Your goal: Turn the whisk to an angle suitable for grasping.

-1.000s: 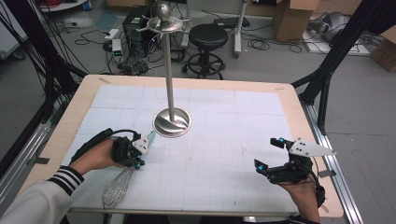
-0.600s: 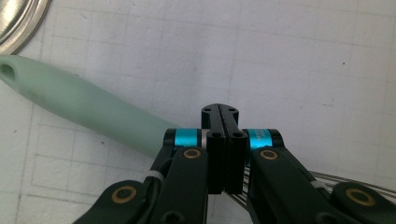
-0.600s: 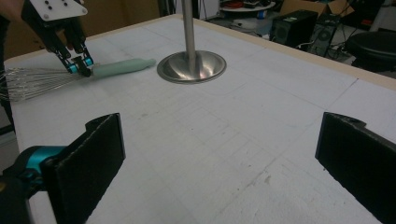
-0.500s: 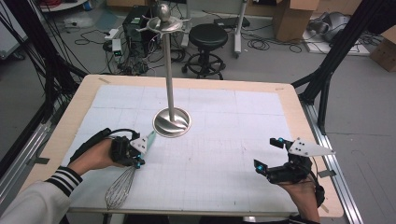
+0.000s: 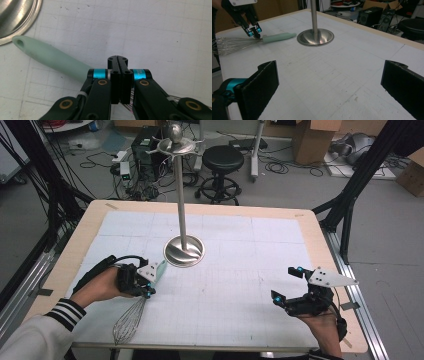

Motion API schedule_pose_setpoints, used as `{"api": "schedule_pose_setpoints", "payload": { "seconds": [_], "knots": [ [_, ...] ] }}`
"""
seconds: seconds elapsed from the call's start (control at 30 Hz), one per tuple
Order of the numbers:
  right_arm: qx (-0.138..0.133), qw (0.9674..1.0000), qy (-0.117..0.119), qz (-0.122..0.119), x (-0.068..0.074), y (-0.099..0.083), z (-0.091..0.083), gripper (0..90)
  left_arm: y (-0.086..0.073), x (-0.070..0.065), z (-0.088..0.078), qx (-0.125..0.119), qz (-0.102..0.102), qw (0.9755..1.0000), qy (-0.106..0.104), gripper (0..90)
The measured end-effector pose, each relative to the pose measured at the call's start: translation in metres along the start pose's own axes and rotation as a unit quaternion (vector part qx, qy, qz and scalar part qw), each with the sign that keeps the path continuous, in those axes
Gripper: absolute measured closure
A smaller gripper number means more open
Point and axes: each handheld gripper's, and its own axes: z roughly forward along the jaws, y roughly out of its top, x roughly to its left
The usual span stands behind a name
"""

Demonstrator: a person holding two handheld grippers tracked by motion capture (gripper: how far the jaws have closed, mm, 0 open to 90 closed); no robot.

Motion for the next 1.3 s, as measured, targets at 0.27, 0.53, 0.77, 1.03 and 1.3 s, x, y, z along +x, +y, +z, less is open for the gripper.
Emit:
{"api": "schedule_pose_setpoints", "payload": {
  "seconds": [0.27, 0.53, 0.77, 1.03, 1.3],
  "knots": [
    [0.001, 1.0, 0.003, -0.001, 0.0, 0.001, 0.001, 0.5, 0.001, 0.001, -0.006, -0.011, -0.013, 0.9998, 0.011, 84.2],
    [-0.002, 1.0, 0.0, -0.001, 0.0, 0.001, -0.003, 0.5, 0.002, 0.004, -0.015, -0.033, -0.05, 0.9976, 0.035, 61.5],
    [-0.006, 1.0, 0.001, -0.005, 0.0, 0.003, -0.003, 0.5, 0.004, 0.005, -0.026, -0.058, -0.093, 0.9916, 0.069, 42.1],
    [-0.005, 1.0, 0.002, -0.006, 0.001, 0.004, -0.002, 0.5, 0.005, 0.008, -0.033, -0.073, -0.138, 0.9856, 0.065, 1.7],
    [-0.005, 1.0, 0.003, -0.006, 0.001, 0.005, -0.001, 0.5, 0.002, 0.01, -0.039, -0.095, -0.151, 0.9821, 0.059, 1.7]
  ]
}}
